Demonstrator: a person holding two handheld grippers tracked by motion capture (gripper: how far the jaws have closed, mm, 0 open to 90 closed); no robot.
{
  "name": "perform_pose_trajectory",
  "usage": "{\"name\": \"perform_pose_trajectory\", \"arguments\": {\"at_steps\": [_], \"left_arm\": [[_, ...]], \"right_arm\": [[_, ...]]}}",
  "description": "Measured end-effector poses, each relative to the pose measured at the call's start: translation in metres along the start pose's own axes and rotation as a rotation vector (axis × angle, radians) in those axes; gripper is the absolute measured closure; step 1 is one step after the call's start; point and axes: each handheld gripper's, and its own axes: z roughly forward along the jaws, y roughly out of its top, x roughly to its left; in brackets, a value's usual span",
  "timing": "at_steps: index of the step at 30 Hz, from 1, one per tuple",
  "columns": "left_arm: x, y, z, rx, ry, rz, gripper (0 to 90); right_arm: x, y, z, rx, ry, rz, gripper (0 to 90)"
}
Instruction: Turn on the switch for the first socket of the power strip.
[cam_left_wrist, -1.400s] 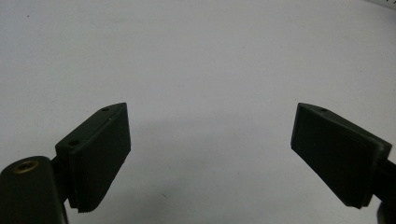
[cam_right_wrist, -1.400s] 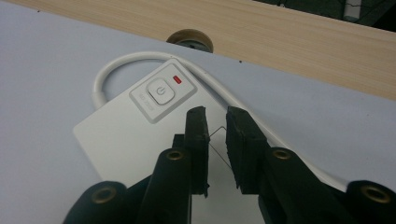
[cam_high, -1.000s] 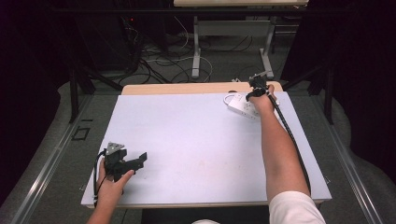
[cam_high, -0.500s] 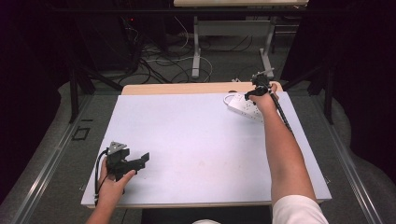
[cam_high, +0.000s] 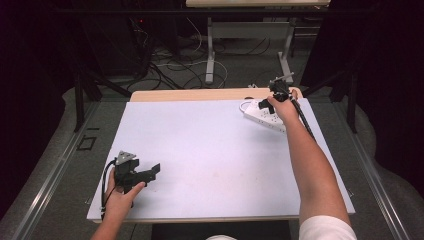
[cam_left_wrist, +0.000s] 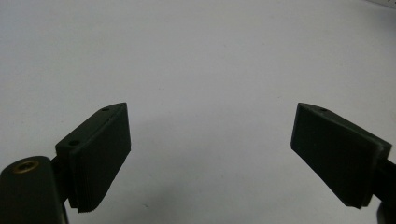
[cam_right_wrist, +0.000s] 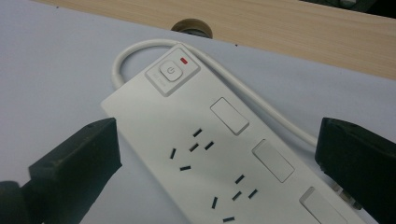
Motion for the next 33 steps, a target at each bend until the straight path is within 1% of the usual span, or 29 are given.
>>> {"name": "perform_pose_trajectory", "arguments": {"at_steps": [1,2,4,5,11,16,17,18,19,20,21,23,24,25,26,27,30,31,32,33], "left_arm": [[0.000,0.000,0.000,0.001,0.000,0.000,11.8],[0.000,0.000,0.001,-0.009,0.005,-0.001,11.8],[0.000,0.000,0.001,-0.007,0.006,0.003,11.7],[0.000,0.000,0.000,0.005,0.003,0.007,11.7],[-0.001,0.000,0.000,0.012,0.000,0.011,11.5],[-0.002,0.000,0.000,0.008,0.004,0.017,10.9],[-0.002,0.001,0.000,0.006,0.006,0.019,10.6],[-0.002,0.001,-0.001,0.006,0.007,0.020,10.2],[-0.002,0.001,-0.001,0.002,0.008,0.020,9.6],[-0.002,0.001,-0.001,0.000,0.008,0.020,9.3],[-0.003,0.001,-0.001,-0.001,0.008,0.018,9.3],[-0.003,0.001,0.000,0.003,0.007,0.020,8.5],[-0.003,0.001,0.000,0.003,0.005,0.020,8.0],[-0.003,0.001,0.000,0.003,0.004,0.022,8.0],[-0.003,0.001,0.000,-0.001,0.001,0.024,7.0],[-0.003,0.000,0.001,-0.006,0.004,0.024,7.0],[-0.004,0.001,0.000,0.003,0.001,0.028,5.4],[-0.004,0.000,0.001,0.000,0.000,0.028,4.8],[-0.004,0.000,0.001,-0.001,-0.001,0.029,4.4],[-0.004,0.000,0.001,-0.001,-0.003,0.030,3.7]], "right_arm": [[0.002,-0.001,-0.002,-0.003,0.002,-0.003,0.0],[0.002,-0.001,-0.002,-0.003,0.002,-0.003,0.0],[0.006,-0.001,-0.005,-0.005,0.009,-0.001,0.0],[0.007,-0.001,-0.006,-0.005,0.007,-0.004,0.0],[0.019,-0.003,-0.018,-0.007,0.032,-0.039,0.0],[0.031,-0.008,-0.027,-0.004,0.039,-0.086,0.0],[0.033,-0.009,-0.029,0.000,0.043,-0.102,0.0],[0.037,-0.011,-0.031,0.002,0.041,-0.106,0.0],[0.043,-0.013,-0.035,0.013,0.045,-0.134,0.0],[0.046,-0.015,-0.038,0.012,0.046,-0.151,0.0],[0.046,-0.015,-0.038,0.012,0.046,-0.151,0.0],[0.053,-0.019,-0.042,0.011,0.047,-0.183,0.0],[0.059,-0.023,-0.048,-0.004,0.063,-0.188,0.0],[0.059,-0.023,-0.048,-0.004,0.063,-0.188,0.0],[0.063,-0.027,-0.052,-0.019,0.089,-0.180,0.0],[0.063,-0.027,-0.052,-0.019,0.089,-0.180,0.0],[0.067,-0.035,-0.057,-0.027,0.124,-0.187,0.0],[0.068,-0.037,-0.060,-0.026,0.136,-0.185,0.0],[0.070,-0.040,-0.062,-0.028,0.138,-0.191,0.0],[0.071,-0.043,-0.064,-0.032,0.150,-0.197,0.0]]}}
